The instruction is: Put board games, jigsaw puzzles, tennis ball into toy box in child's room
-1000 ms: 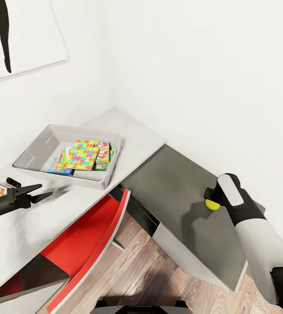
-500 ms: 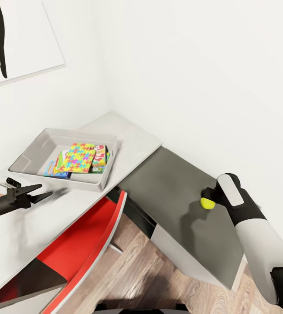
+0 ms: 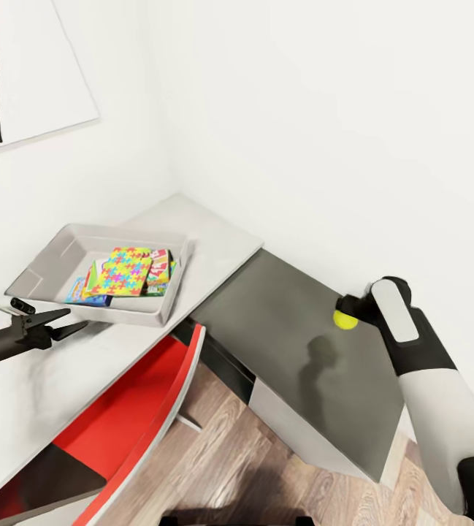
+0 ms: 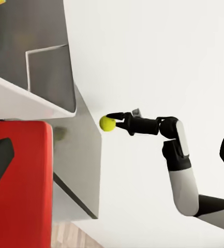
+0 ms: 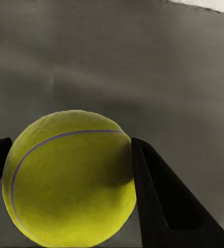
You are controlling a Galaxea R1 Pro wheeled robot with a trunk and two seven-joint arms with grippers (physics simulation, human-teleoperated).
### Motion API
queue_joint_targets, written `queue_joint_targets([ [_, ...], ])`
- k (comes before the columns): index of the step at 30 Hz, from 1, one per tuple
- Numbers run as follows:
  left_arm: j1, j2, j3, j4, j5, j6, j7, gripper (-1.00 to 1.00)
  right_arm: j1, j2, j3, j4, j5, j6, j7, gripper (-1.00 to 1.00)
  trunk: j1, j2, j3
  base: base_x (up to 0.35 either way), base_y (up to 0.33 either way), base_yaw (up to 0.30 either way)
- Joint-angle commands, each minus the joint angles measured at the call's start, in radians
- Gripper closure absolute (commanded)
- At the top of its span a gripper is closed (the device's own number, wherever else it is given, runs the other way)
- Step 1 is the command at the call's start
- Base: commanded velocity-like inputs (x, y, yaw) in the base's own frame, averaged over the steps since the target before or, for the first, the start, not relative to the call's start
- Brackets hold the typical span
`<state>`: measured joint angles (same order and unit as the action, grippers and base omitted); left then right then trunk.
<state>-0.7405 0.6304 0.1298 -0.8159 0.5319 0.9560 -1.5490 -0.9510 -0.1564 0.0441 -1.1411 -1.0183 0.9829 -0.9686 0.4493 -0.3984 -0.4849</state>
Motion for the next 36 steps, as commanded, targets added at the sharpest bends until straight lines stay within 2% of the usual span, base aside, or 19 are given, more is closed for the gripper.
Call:
queue_joint_targets([
  [1,0.0,0.001,0.0,0.0,0.0,0.011,-0.003,-1.0,0.001,-0.001,0.003,-0.032,-0.011,0.016,-0.013,1.0,0.001,-0.002,0.0,-0.019,0.0,-0.026],
  [5,0.0,0.001,0.0,0.0,0.0,0.011,-0.003,-1.0,0.011,0.007,0.003,-0.099,-0.013,0.047,-0.013,1.0,0.001,-0.002,0.007,-0.072,0.0,0.011],
  [8,0.0,0.001,-0.001,0.0,0.0,0.011,-0.003,-1.0,0.015,0.033,0.003,-0.123,-0.014,0.059,-0.014,1.0,0.001,-0.002,0.012,-0.034,0.0,0.081],
  [12,0.0,0.001,-0.001,0.0,0.0,0.01,-0.003,-1.0,0.017,0.05,0.003,-0.128,-0.014,0.063,-0.014,1.0,0.001,-0.002,0.018,-0.008,0.0,0.118],
  [20,0.0,0.0,-0.001,0.0,0.0,0.01,-0.003,-1.0,0.017,0.057,0.006,-0.129,-0.013,0.062,-0.015,1.0,0.001,-0.002,0.031,-0.001,0.0,0.138],
  [27,0.0,0.001,-0.001,0.0,0.0,0.01,-0.003,-1.0,0.017,0.084,0.006,-0.132,-0.013,0.063,-0.02,1.0,0.001,-0.002,0.042,0.0,0.0,0.147],
  [36,0.0,0.002,-0.001,0.0,-0.001,0.01,-0.003,-1.0,0.017,0.088,0.014,-0.132,-0.011,0.061,-0.022,1.0,0.001,-0.002,0.056,0.0,0.0,0.148],
])
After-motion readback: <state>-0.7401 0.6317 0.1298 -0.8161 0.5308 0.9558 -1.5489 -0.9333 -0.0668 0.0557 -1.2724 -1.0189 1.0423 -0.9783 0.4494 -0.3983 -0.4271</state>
